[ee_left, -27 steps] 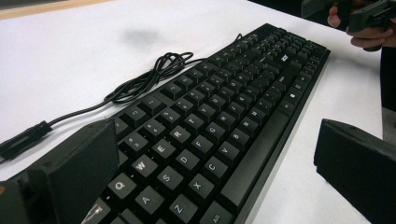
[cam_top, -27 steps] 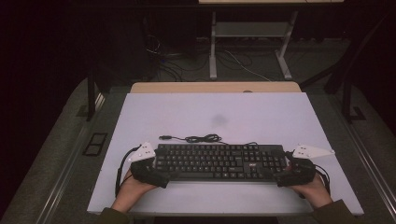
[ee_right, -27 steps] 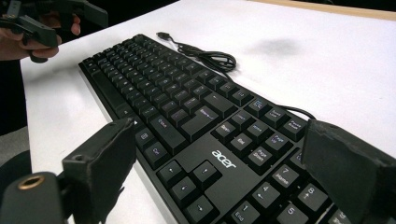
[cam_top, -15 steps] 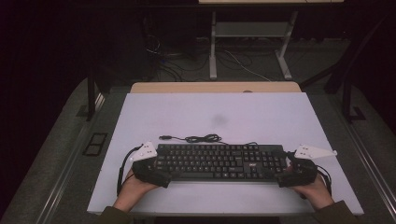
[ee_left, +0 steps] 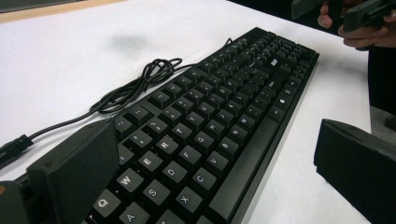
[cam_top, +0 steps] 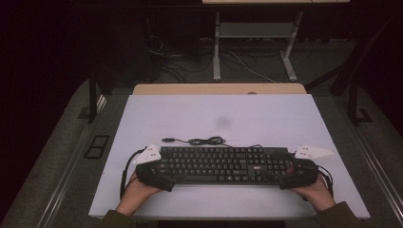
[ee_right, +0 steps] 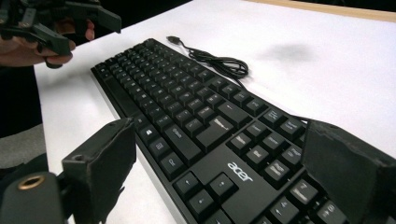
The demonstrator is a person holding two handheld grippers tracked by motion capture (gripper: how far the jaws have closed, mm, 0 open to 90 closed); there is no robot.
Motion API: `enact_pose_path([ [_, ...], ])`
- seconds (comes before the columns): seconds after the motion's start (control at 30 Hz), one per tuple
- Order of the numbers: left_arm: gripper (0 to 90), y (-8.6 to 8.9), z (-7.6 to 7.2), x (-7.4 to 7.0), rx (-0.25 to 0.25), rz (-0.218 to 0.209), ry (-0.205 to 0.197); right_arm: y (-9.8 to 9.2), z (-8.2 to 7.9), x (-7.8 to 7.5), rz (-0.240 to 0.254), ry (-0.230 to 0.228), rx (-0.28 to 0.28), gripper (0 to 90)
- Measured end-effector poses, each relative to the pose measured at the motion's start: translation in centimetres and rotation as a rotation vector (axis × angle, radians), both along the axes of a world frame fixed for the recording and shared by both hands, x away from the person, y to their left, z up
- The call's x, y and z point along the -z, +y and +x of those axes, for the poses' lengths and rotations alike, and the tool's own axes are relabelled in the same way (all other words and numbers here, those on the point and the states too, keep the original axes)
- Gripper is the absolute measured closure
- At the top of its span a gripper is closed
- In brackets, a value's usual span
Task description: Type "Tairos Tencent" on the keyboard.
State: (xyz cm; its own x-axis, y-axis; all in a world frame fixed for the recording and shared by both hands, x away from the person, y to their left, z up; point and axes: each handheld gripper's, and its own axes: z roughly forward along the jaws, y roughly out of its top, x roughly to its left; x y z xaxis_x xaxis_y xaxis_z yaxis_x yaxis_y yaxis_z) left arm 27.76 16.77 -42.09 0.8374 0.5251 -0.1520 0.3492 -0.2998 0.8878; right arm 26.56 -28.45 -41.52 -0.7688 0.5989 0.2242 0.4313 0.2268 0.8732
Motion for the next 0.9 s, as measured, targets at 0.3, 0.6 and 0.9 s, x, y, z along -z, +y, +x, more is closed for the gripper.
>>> enact_pose_path([
  [0.3,0.0,-0.2,0.1,0.0,0.000,0.001,0.000,1.3,0.2,-0.1,-0.004,0.014,-0.037,10.2],
  [0.6,0.0,-0.3,0.0,-0.1,0.004,-0.002,0.000,1.8,0.6,-0.1,-0.004,0.025,-0.045,10.4],
  [0.9,0.0,-0.3,0.0,-0.1,0.001,-0.004,0.002,2.7,1.1,0.0,-0.009,0.020,-0.059,10.4],
])
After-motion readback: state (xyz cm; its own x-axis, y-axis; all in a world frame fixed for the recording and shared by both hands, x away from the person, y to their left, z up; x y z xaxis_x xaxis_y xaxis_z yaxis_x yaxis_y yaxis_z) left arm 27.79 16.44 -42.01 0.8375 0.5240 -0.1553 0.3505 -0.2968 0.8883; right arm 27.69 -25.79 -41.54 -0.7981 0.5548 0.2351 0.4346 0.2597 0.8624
